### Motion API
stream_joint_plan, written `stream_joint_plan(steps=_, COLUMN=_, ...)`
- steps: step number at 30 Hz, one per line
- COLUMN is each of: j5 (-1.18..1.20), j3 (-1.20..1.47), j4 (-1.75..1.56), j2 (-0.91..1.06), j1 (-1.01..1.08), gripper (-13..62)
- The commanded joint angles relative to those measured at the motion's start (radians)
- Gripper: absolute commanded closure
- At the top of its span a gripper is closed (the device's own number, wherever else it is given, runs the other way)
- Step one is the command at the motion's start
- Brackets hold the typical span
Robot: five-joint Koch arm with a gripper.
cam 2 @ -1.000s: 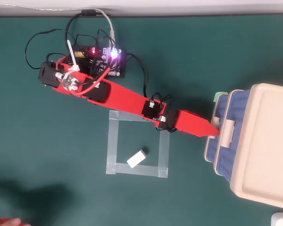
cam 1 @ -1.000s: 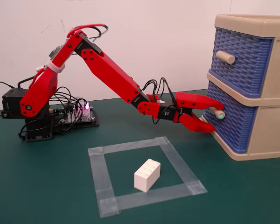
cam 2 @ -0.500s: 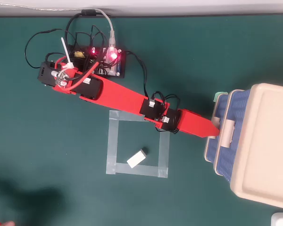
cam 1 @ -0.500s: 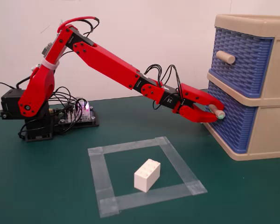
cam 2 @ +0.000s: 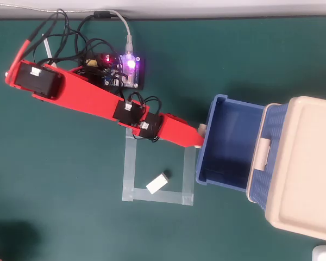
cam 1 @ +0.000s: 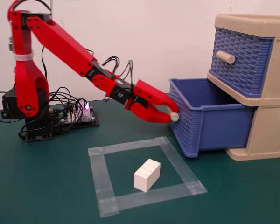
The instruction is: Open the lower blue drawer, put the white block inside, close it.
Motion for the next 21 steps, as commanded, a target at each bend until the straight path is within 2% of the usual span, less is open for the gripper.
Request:
stream_joint_plan(steps=1, j5=0.091, j3=0.006, j4=-0.012, j2=0.031, j1=-0.005, gripper=40.8)
stream_joint_plan(steps=2, j5=0.091, j3=0.002, j4=-0.012, j2=0.021, j1=-0.005, gripper=25.1)
stream_joint_plan(steps=3, j5=0.091, j3=0.002, j4=-0.012, j2=0.021, j1=-0.003, gripper=17.1)
stream_joint_plan(steps=4, j5=0.092, j3=0.011, j4=-0.008, j2=0.041, j1=-0.002, gripper=14.7)
stream_joint_plan(steps=7, j5=0.098, j3=0.018, j4=0.067, j2=0.259, j1=0.008, gripper=14.5)
stream_joint_plan(steps=10, j5=0.100, j3=-0.020, j4=0.471, j2=0.485, j1=0.083, gripper=14.8)
stream_joint_plan(steps=12, j5=0.100, j3=-0.155, j4=0.787, j2=0.554, j1=0.160, gripper=14.9)
stream_joint_plan(steps=15, j5=0.098, j3=-0.413, j4=1.141, j2=0.480, j1=0.273, gripper=14.9)
stream_joint_plan(steps=21, j5=0.098, j3=-0.914, j4=1.528, j2=0.029, j1=0.457, gripper=14.6)
